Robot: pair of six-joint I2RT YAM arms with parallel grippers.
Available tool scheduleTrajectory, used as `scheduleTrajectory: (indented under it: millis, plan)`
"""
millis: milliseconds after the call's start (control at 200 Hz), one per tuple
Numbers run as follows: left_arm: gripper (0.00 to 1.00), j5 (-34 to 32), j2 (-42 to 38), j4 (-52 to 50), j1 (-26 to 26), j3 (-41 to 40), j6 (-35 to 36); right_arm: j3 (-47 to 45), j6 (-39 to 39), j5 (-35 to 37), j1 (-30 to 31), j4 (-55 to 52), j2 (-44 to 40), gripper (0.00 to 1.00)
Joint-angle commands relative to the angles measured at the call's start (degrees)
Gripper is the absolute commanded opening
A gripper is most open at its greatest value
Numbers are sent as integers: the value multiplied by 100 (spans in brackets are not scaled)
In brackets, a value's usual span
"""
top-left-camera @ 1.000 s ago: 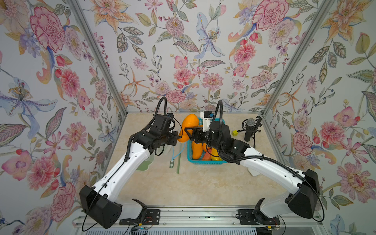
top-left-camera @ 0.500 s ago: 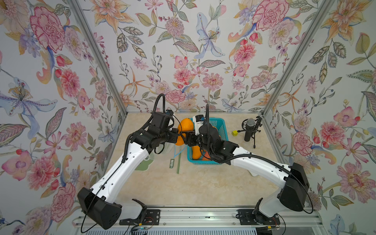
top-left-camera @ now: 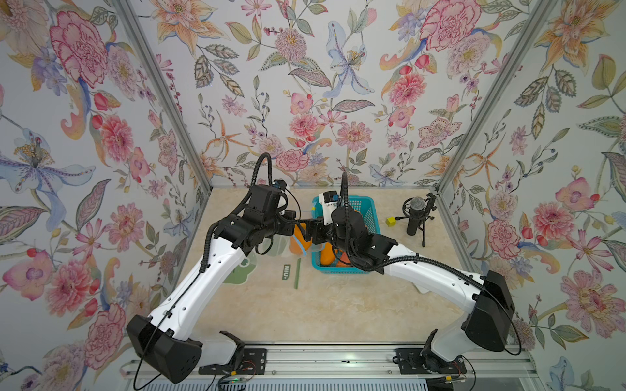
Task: Place the mango in a zip-top bag and seal the zipper
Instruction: Place the mango in the zipper food storage bag, then pick up the mango from the basket.
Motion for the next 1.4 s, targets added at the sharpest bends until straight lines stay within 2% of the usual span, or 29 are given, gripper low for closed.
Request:
scheduleTrajectory:
  millis: [0,320,595,751,946,1066,1396]
  plan:
    - [0,18,-163,81,85,174,-102,176,-78,-124,-10,169,23,80]
    - [0,-69,-167,-77,125,406,-12,-179,156,-159,-290,29,-505,72]
    - [0,-43,-50,-57,142,176,4,-271,456,-354,-678,-856,-785,69]
    - [0,46,8,-35,142,127,-1,-269,650,-672,-1107,-1725,-788,70]
    - [0,183,64,42,134,7,5,-119,852,-455,-1554,-3100,-588,75]
    - [0,271,85,87,136,-90,-3,-272,976,-453,-1886,-3397,-461,76]
    - [0,359,55,114,133,-167,24,-634,874,-225,-2139,-3570,25,79]
